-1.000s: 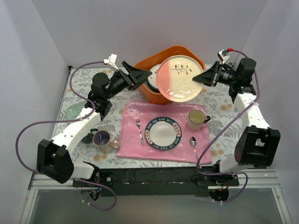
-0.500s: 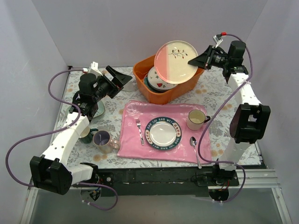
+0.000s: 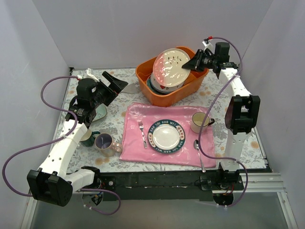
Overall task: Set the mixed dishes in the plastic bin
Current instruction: Place the plate in the plastic bin.
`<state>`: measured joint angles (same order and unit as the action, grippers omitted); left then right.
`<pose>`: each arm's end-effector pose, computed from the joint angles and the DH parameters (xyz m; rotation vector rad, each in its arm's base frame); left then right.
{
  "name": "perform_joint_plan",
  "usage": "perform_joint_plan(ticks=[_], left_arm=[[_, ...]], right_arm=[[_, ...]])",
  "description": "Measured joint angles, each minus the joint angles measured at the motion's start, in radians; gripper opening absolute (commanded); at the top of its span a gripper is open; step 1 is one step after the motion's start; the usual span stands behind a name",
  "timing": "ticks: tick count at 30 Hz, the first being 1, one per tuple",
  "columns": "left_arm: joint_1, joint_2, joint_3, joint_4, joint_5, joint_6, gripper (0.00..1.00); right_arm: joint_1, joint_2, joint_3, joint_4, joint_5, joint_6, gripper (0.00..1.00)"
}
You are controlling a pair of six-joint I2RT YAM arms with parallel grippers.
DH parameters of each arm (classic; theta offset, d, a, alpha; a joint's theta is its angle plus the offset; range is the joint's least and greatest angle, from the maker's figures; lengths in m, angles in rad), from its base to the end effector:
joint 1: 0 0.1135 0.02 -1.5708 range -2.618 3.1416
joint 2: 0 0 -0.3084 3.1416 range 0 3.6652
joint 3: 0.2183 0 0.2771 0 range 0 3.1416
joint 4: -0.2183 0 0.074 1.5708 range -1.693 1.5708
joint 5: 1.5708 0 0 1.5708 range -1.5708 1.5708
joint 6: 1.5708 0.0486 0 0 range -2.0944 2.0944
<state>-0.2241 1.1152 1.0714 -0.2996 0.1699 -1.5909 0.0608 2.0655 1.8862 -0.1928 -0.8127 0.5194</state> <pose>0.2634 -0.0685 0.3975 -1.2656 1.7598 -1.3145 0.5402 0.0682 0.3567 -0.1130 1.9938 1.1644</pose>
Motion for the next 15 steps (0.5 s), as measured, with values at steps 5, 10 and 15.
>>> perform_joint_plan(ticks=[5,10,15], left_arm=[[0.003,0.000,0.000,-0.025,-0.020,0.003,0.98],[0.007,0.001,0.000,-0.041,-0.032,0.007,0.98],[0.012,0.001,0.000,-0.051,-0.035,0.015,0.98]], right_arm=[[0.023,0.058,0.018,-0.030,0.041,-0.028,0.01],[0.033,0.093,0.023,-0.050,0.068,-0.053,0.01],[0.045,0.113,0.031,-0.055,0.088,-0.061,0.05]])
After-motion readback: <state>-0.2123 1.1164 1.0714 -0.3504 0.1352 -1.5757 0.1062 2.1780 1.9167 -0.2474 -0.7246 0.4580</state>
